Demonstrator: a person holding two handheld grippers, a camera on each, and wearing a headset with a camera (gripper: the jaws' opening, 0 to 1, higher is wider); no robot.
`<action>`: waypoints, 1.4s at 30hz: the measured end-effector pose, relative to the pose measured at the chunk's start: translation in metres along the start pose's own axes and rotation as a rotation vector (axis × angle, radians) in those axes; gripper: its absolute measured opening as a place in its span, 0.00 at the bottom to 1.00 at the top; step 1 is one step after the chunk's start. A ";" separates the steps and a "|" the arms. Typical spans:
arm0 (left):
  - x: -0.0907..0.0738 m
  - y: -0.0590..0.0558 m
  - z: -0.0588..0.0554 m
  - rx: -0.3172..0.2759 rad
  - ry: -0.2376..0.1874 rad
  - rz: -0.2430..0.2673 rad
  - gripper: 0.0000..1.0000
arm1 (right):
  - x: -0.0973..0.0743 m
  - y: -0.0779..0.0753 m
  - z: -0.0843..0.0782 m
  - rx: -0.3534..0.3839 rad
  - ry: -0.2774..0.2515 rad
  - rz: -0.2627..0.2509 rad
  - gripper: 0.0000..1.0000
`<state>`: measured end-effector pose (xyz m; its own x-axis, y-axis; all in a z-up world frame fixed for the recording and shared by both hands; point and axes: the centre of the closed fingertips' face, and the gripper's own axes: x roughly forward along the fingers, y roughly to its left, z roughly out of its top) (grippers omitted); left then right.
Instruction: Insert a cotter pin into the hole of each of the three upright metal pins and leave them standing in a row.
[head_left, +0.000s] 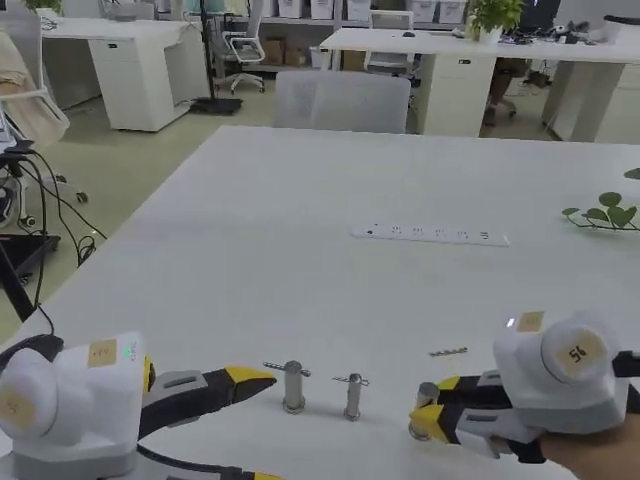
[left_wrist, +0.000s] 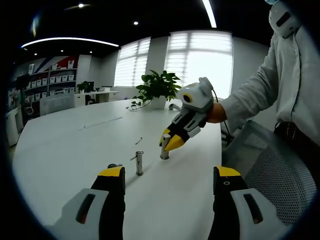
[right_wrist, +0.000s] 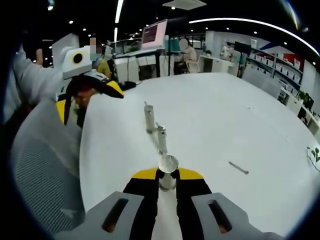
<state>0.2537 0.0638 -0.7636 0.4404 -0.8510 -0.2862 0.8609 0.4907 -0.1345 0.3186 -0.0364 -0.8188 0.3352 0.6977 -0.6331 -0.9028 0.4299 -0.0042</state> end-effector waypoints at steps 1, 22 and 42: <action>0.000 0.000 0.000 0.002 -0.001 -0.001 0.71 | 0.001 0.004 -0.001 0.001 0.001 0.003 0.12; -0.001 -0.002 -0.001 0.005 -0.006 0.003 0.71 | 0.010 0.036 -0.012 0.014 0.005 -0.009 0.12; 0.001 -0.005 -0.001 -0.003 -0.010 -0.002 0.71 | 0.012 0.048 -0.017 0.026 0.000 -0.042 0.14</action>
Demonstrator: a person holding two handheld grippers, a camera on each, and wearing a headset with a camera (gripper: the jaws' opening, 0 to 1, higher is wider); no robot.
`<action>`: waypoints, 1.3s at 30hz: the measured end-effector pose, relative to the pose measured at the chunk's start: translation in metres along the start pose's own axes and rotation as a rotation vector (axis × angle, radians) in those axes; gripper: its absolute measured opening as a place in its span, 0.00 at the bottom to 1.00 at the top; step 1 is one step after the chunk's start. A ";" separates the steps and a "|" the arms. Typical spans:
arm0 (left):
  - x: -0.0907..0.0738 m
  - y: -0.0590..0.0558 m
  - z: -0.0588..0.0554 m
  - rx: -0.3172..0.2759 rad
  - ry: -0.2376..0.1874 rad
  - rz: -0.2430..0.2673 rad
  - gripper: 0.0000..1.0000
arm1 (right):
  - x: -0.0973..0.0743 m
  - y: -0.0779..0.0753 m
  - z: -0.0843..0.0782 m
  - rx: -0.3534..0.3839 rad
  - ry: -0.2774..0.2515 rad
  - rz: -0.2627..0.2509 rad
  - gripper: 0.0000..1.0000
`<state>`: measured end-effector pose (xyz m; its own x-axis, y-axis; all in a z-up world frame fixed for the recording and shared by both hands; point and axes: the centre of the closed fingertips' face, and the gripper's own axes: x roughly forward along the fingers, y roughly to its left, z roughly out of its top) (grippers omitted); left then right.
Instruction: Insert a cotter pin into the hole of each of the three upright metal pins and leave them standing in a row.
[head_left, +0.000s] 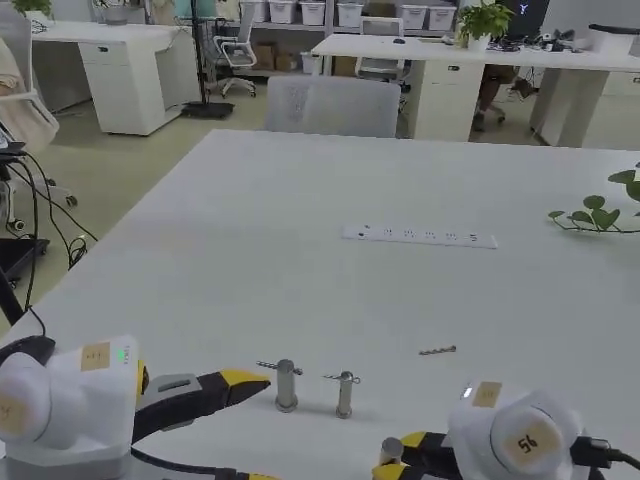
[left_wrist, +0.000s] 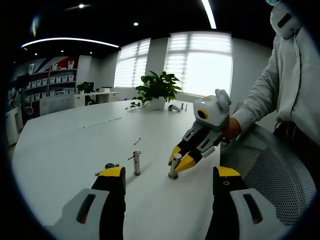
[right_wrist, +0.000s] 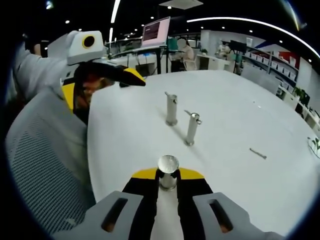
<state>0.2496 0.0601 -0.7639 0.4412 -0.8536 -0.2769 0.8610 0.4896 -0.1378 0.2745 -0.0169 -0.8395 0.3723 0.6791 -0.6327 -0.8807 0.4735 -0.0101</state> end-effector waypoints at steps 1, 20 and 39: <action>0.000 0.000 0.000 0.000 0.000 -0.001 0.71 | 0.000 0.000 0.000 0.004 0.002 0.004 0.14; 0.000 -0.005 0.000 0.008 0.014 -0.008 0.71 | 0.001 0.003 -0.009 -0.068 0.008 0.162 0.25; -0.003 -0.002 0.000 0.004 0.017 0.001 0.70 | 0.009 0.004 -0.014 -0.202 0.010 0.232 0.15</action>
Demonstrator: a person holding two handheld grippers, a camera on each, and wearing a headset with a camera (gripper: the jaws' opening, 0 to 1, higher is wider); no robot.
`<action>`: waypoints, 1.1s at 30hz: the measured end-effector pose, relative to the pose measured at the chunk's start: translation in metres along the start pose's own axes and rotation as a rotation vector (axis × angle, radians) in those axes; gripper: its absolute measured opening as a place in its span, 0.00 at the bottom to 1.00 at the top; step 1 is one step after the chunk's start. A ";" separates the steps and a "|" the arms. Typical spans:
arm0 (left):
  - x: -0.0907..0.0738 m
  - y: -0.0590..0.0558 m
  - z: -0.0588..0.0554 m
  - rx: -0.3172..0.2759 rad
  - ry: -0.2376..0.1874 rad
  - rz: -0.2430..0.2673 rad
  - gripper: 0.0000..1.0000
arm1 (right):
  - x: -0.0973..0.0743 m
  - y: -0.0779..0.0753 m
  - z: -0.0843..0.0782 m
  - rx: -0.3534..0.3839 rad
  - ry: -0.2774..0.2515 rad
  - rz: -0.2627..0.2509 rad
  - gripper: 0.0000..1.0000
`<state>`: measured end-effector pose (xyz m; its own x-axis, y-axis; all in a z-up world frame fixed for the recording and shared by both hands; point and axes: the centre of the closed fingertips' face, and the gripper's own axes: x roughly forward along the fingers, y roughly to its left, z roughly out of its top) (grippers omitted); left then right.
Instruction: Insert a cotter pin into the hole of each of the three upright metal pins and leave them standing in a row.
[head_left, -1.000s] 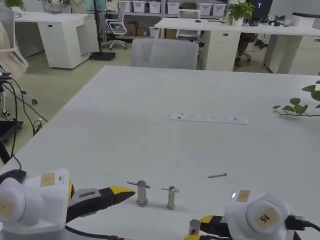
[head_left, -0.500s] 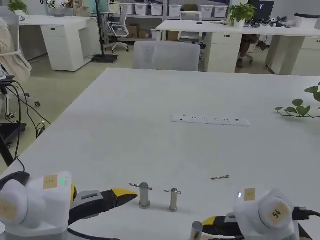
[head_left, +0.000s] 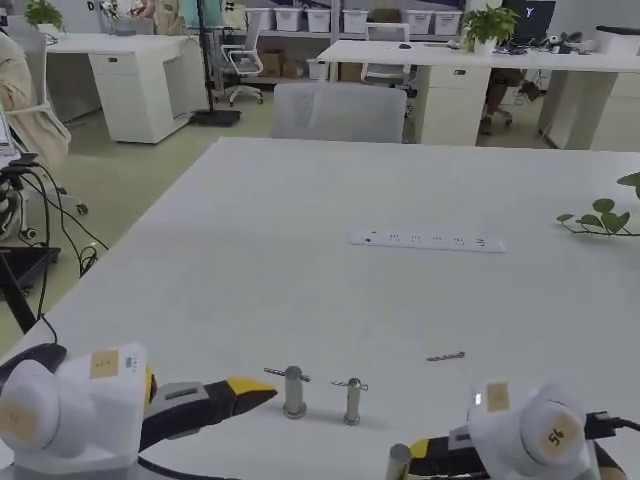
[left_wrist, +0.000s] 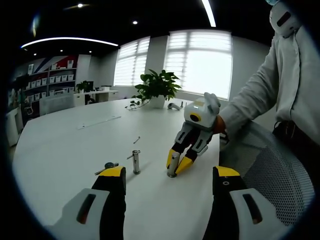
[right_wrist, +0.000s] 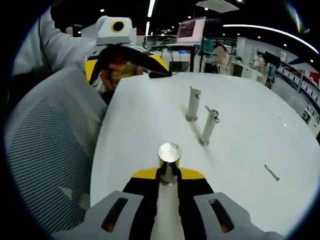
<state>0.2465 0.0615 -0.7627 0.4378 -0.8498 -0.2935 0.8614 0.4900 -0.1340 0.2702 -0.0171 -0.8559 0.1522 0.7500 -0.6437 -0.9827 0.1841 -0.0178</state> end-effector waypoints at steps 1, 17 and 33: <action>0.000 0.000 0.000 0.000 0.000 0.000 0.70 | 0.000 0.000 0.000 0.003 0.000 -0.001 0.15; 0.003 -0.002 -0.001 -0.004 -0.003 -0.007 0.69 | 0.000 0.001 -0.004 0.092 0.036 -0.146 0.15; 0.005 -0.002 -0.002 -0.008 -0.004 -0.010 0.69 | -0.033 -0.017 -0.012 0.100 0.034 -0.100 0.27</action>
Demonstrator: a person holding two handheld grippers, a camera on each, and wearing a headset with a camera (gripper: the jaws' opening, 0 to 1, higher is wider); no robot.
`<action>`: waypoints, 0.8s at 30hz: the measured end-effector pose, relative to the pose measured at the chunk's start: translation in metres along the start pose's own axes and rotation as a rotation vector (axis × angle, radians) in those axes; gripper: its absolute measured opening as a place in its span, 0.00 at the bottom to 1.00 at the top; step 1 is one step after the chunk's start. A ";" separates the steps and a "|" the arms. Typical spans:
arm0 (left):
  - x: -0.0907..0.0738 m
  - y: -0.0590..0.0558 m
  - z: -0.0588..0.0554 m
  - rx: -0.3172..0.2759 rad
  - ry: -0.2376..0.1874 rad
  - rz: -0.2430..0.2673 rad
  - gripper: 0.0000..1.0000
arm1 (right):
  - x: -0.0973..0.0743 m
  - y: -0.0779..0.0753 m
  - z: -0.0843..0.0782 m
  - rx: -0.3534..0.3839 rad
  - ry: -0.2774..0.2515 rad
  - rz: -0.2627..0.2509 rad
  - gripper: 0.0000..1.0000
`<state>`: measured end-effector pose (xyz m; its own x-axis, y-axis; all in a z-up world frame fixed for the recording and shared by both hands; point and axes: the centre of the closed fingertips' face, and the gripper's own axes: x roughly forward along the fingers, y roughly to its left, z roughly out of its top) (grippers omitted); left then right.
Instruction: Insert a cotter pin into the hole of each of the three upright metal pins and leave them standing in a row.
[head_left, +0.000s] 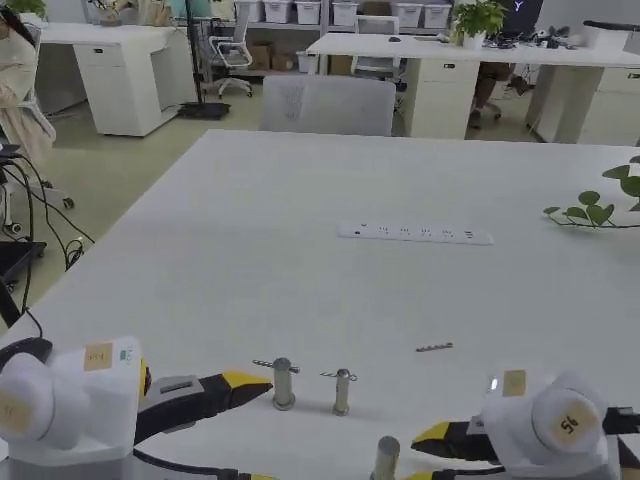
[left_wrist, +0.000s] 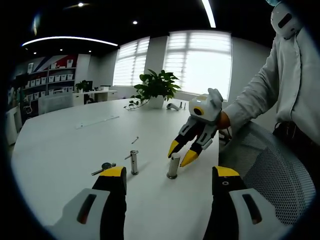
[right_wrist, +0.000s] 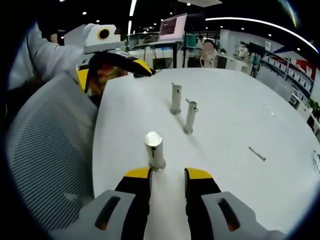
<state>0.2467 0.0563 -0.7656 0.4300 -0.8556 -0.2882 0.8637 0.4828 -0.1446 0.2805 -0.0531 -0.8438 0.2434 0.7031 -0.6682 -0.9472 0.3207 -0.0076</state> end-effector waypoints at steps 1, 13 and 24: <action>0.000 0.000 0.000 -0.001 0.000 0.001 0.69 | -0.003 -0.005 -0.002 0.001 0.008 0.004 0.27; -0.002 0.002 -0.001 -0.009 -0.003 0.012 0.69 | -0.019 -0.071 -0.007 -0.023 0.059 -0.059 0.26; -0.005 0.004 -0.005 -0.028 0.001 0.022 0.69 | -0.017 -0.125 -0.004 -0.060 0.113 -0.094 0.25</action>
<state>0.2465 0.0636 -0.7697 0.4489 -0.8445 -0.2921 0.8463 0.5068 -0.1643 0.3939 -0.1075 -0.8343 0.3094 0.5945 -0.7422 -0.9330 0.3407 -0.1161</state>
